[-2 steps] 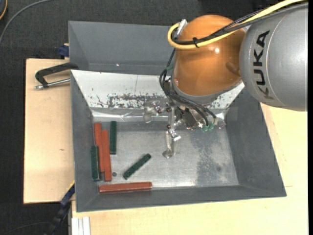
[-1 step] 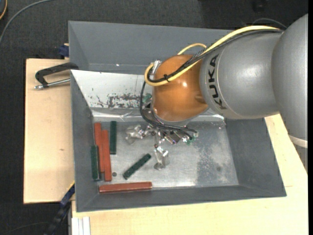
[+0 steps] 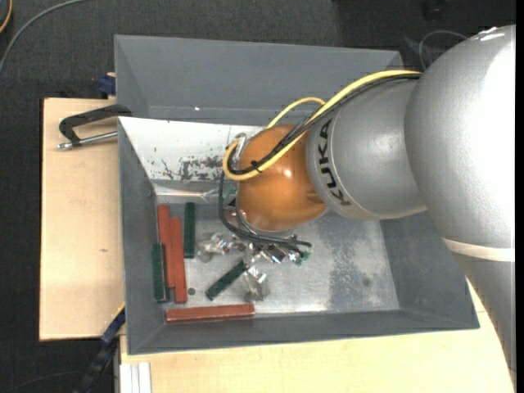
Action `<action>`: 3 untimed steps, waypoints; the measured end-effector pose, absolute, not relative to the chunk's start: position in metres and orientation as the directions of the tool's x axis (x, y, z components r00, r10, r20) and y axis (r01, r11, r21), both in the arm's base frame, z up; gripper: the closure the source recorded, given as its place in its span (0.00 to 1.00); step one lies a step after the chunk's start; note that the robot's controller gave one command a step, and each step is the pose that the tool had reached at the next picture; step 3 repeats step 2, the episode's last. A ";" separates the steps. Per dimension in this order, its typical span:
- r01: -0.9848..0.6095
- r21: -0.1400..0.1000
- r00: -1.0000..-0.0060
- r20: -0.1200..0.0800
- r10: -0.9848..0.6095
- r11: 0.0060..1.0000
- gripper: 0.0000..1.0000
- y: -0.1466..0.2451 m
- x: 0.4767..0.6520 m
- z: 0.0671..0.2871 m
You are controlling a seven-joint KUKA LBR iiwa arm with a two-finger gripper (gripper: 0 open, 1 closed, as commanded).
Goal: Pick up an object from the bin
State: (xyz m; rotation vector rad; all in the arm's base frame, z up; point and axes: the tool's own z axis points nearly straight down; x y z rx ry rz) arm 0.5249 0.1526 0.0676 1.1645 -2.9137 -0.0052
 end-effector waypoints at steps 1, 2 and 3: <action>-0.688 0.001 -0.726 -0.003 -0.688 0.726 1.00 0.152 0.527 0.071; -0.701 -0.006 -0.713 -0.016 -0.701 0.713 1.00 0.168 0.534 0.259; -0.701 -0.006 -0.713 -0.016 -0.701 0.713 1.00 0.168 0.534 0.259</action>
Offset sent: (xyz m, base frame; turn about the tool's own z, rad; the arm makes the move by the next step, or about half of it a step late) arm 0.0000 0.0000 0.0000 0.0000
